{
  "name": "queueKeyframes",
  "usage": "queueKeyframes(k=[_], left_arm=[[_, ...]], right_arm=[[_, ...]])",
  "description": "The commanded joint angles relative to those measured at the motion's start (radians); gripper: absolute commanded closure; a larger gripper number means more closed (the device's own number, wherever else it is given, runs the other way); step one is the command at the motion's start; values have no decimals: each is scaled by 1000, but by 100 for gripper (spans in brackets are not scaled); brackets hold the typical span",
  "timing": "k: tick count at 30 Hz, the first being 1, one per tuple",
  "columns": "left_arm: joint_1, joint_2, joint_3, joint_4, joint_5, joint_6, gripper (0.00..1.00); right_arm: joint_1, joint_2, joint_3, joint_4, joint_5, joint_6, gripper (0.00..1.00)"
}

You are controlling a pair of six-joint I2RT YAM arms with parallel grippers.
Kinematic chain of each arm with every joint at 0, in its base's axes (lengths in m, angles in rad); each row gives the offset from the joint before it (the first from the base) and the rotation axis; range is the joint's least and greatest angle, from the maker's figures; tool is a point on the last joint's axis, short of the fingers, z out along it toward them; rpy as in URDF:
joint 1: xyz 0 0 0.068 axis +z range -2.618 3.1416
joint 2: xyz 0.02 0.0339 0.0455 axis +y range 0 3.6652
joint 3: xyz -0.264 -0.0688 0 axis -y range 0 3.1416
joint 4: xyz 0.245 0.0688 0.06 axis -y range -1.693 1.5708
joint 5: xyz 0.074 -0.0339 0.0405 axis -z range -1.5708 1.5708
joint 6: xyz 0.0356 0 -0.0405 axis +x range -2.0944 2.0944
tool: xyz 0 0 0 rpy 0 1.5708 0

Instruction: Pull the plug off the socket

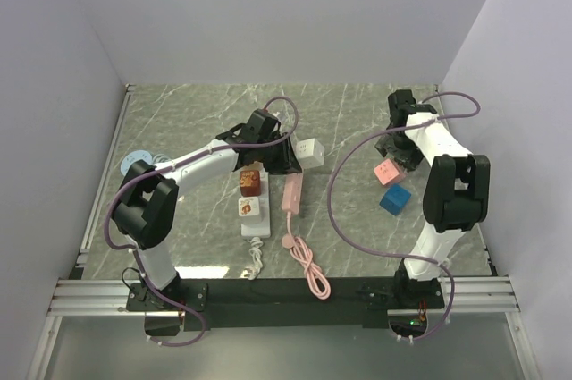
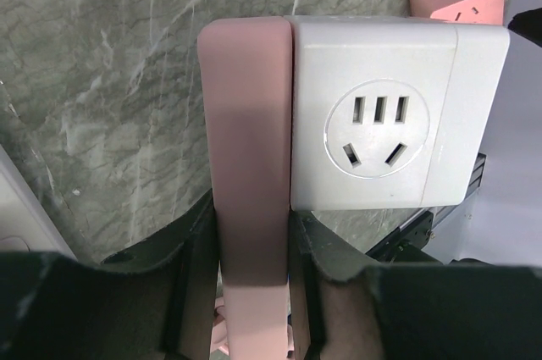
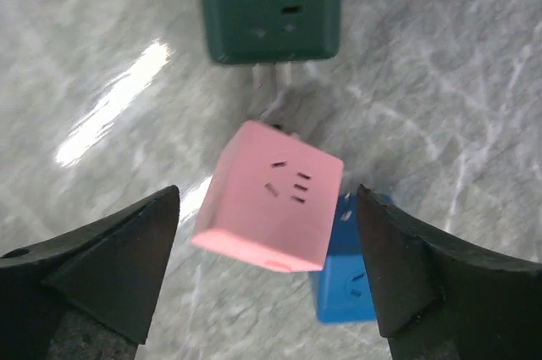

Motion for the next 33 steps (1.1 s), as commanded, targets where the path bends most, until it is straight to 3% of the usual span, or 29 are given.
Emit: queueKeyframes(k=[1,4,8,13,22,33], left_arm=[[-8,-61,10,53,21,-15,99],[-8,-55,9,55,21,-15,99],[-8,-47,7,68,34,-19,99],[-13,-41,17,73,42,-25,99],[-33,-44,30,87,44,-39,99],[-40,-70,23,101,24,-56,99]], right_arm=[[-5,-143,11,-5,-50,10,9],[15,-261,-75,113,-222,-28,7],[44,-423,-237,391,-727,-9,5],[168,-409,-308,533,-919,4,4],[265,-306,-291,670,-971,53,2],[336,-156,-182,469,-810,2,6]])
